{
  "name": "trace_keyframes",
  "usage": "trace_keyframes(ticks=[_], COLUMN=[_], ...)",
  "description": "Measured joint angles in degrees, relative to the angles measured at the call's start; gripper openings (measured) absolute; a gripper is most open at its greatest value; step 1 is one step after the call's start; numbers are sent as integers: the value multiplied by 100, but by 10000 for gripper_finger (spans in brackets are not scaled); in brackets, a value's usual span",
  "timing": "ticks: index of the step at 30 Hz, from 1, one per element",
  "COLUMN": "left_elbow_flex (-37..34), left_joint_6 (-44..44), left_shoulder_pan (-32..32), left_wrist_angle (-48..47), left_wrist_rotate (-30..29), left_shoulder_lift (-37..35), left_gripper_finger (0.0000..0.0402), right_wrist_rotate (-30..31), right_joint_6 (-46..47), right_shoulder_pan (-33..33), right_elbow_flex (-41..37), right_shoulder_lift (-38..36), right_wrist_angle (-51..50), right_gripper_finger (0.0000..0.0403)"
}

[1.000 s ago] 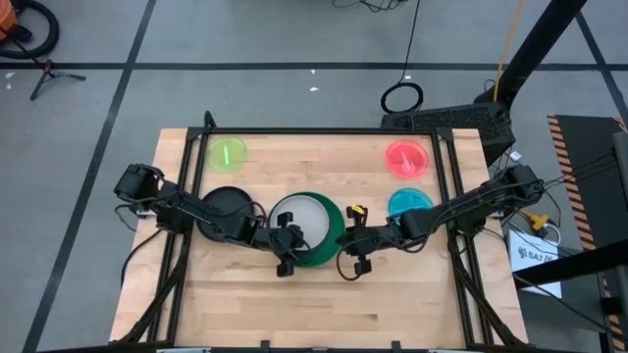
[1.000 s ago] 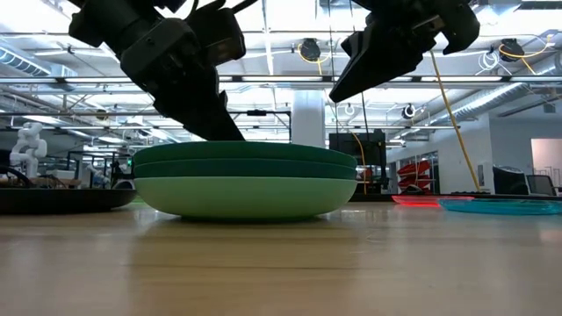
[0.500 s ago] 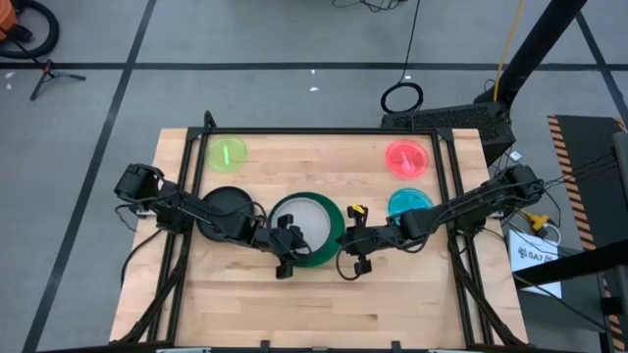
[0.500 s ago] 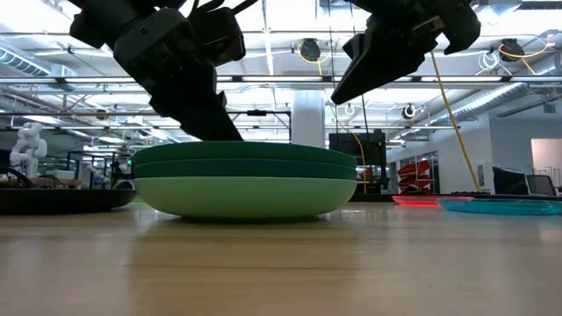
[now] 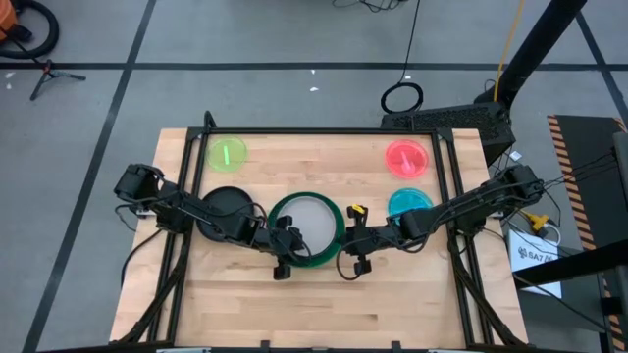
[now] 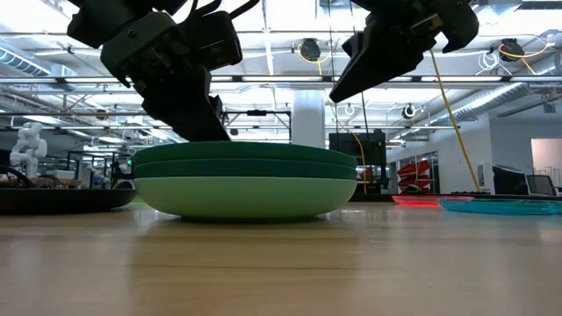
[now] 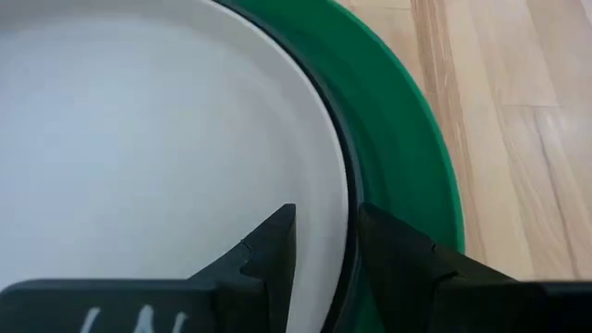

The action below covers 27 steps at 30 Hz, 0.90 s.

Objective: Stack plastic plates
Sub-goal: Remove the white plate from the stacked plates

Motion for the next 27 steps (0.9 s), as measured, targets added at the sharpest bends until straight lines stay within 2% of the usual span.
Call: trace_keyframes(ticks=[8, 11, 14, 16, 22, 27], left_elbow_flex=[0, 0, 0, 0, -4, -4], left_joint_6=[344, 494, 604, 626, 908, 1391], left_shoulder_pan=[2, 1, 2, 4, -45, -61], left_wrist_angle=[6, 41, 54, 54, 17, -284], left_wrist_rotate=[-49, -148, -163, -186, -354, -376], left_shoulder_lift=[0, 0, 0, 2, -191, -704], left_gripper_finger=[116, 85, 32, 9, 4, 3], right_wrist_rotate=[5, 8, 11, 25, 34, 7], right_joint_6=[8, 8, 10, 11, 75, 322], right_shoulder_pan=[-2, -2, -4, -32, -231, -371], right_elbow_flex=[0, 0, 0, 0, 0, 2], right_shoulder_lift=[0, 0, 0, 0, 0, -22], right_wrist_angle=[20, 1, 3, 5, -85, -302], right_gripper_finger=[0, 0, 0, 0, 0, 0])
